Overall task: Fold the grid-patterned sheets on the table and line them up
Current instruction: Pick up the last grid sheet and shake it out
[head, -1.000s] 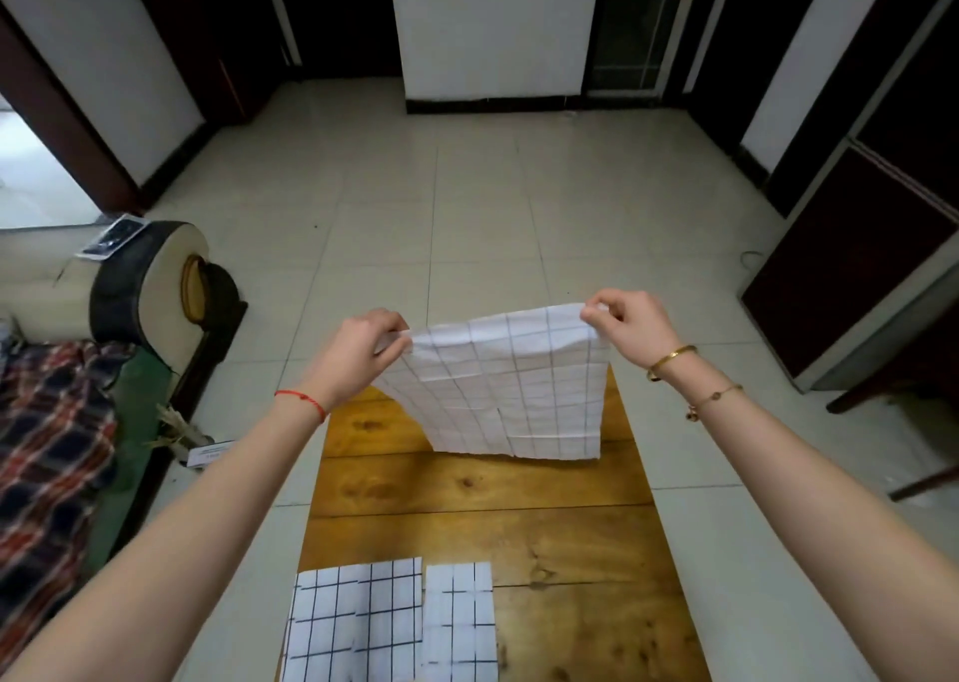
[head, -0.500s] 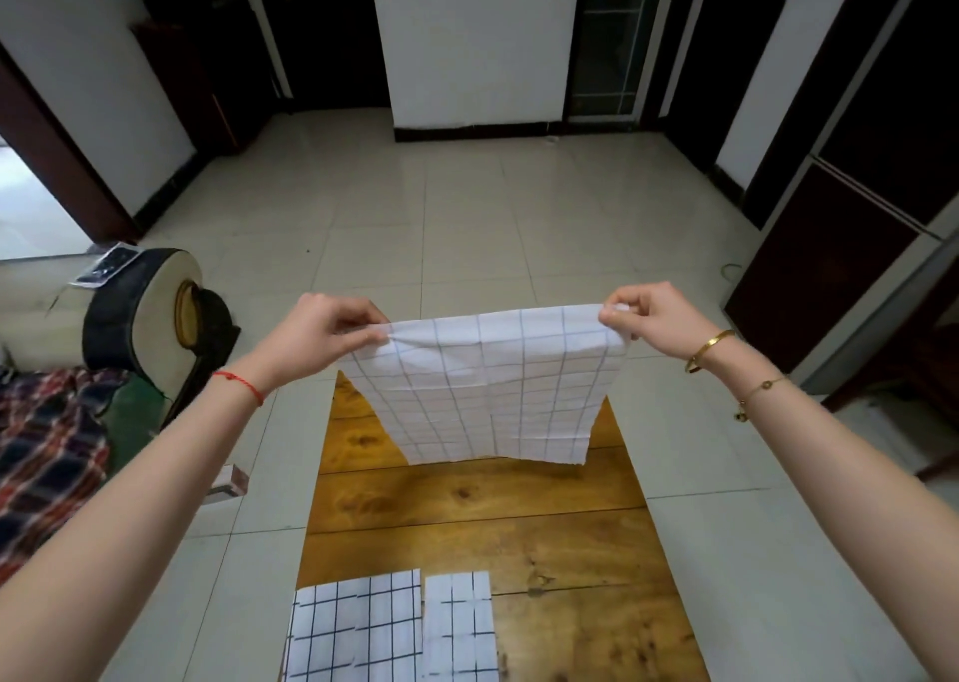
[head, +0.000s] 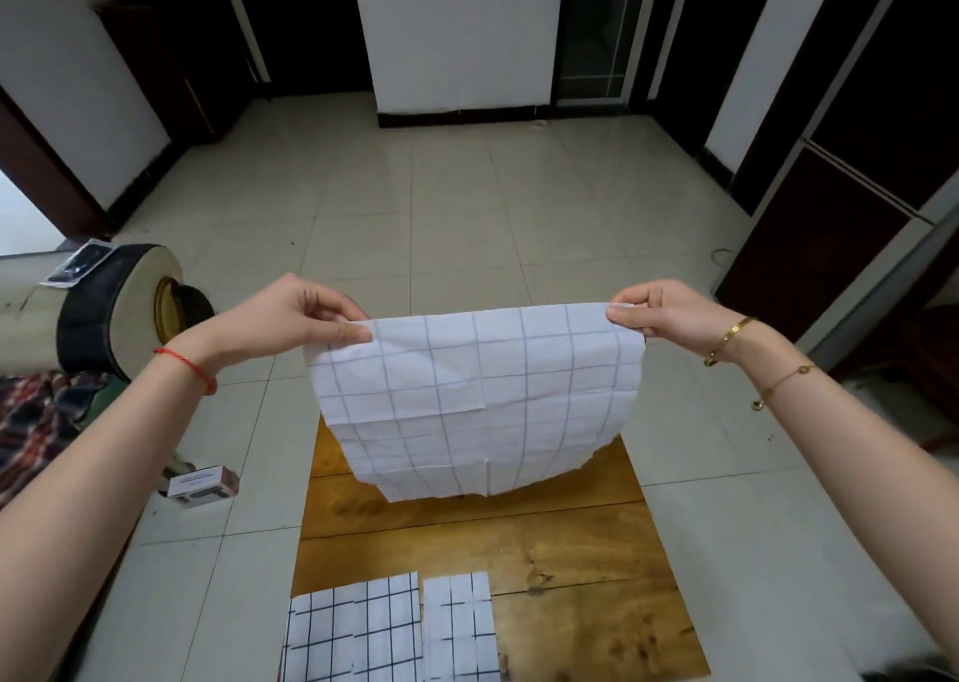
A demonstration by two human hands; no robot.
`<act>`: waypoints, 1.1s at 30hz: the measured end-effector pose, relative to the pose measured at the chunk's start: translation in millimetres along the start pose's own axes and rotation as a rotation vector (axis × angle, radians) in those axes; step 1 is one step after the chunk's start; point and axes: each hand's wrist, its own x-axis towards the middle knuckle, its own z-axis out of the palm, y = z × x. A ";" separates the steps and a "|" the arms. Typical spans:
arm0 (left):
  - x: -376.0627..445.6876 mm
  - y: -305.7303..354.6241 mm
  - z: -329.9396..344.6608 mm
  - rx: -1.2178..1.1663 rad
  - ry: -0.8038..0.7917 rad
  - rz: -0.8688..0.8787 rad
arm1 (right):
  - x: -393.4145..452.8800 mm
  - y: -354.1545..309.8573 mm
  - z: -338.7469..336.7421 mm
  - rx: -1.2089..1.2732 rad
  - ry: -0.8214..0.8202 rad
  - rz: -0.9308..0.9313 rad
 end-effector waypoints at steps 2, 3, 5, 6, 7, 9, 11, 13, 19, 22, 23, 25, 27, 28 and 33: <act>13.6 -12.8 0.3 -0.013 0.012 -0.017 | 11.4 3.7 3.1 0.003 0.014 0.026; 21.6 -20.9 0.8 -0.012 0.017 -0.021 | 18.1 6.0 5.1 -0.005 0.026 0.037; 39.6 -38.3 4.7 0.006 0.037 -0.023 | 33.7 12.6 9.8 -0.047 0.062 0.069; 48.8 -47.1 8.0 0.017 0.057 -0.023 | 42.4 16.7 12.3 -0.082 0.079 0.086; 58.2 -56.7 11.9 0.031 0.078 -0.026 | 52.5 22.2 14.8 -0.120 0.098 0.102; 77.0 -77.1 21.2 0.061 0.111 -0.035 | 74.1 37.7 19.3 -0.181 0.136 0.126; 93.6 -97.0 32.6 0.067 0.125 -0.057 | 97.0 59.1 24.1 -0.206 0.187 0.155; 108.5 -115.6 44.9 0.081 0.159 -0.084 | 118.2 81.3 31.4 -0.218 0.253 0.180; 136.0 -168.0 77.6 0.156 0.250 -0.130 | 155.0 128.1 55.7 -0.282 0.369 0.245; 138.7 -185.2 90.0 0.147 0.252 -0.152 | 159.8 143.7 64.0 -0.310 0.372 0.253; 138.3 -190.0 93.7 0.154 0.245 -0.159 | 159.3 148.1 66.4 -0.324 0.365 0.260; 135.4 -197.6 100.5 0.158 0.226 -0.171 | 156.9 154.9 70.8 -0.349 0.350 0.276; 130.9 -203.2 107.4 0.134 0.215 -0.187 | 153.3 160.6 74.3 -0.348 0.347 0.283; 128.5 -204.7 111.0 0.127 0.214 -0.195 | 151.3 162.5 75.7 -0.342 0.349 0.284; 112.4 -207.9 124.2 0.101 0.195 -0.207 | 137.0 164.8 83.9 -0.326 0.323 0.280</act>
